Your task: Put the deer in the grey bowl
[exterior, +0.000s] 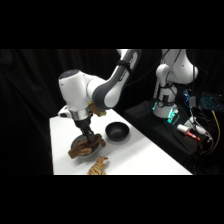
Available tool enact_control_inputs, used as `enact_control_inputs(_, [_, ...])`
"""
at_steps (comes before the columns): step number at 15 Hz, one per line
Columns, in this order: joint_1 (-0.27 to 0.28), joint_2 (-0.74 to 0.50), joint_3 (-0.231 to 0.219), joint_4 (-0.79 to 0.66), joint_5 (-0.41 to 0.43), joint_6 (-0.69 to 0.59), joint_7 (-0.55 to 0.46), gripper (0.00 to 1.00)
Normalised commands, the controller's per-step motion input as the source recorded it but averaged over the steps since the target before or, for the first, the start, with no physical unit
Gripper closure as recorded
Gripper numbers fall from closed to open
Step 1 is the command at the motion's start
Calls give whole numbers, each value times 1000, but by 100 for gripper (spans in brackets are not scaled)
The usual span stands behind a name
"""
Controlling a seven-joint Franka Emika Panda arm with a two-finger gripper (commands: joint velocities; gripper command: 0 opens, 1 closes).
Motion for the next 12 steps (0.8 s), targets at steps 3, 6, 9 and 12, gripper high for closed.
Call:
enact_control_inputs(3, [22,-111,0,131,-62,-222,43,0])
enact_control_inputs(6, [-5,-263,34,121,6,-372,6,0])
enact_control_inputs(9, [-14,-363,64,91,62,-445,-35,0])
enact_control_inputs(12, [-1,-342,60,95,81,-430,-35,0])
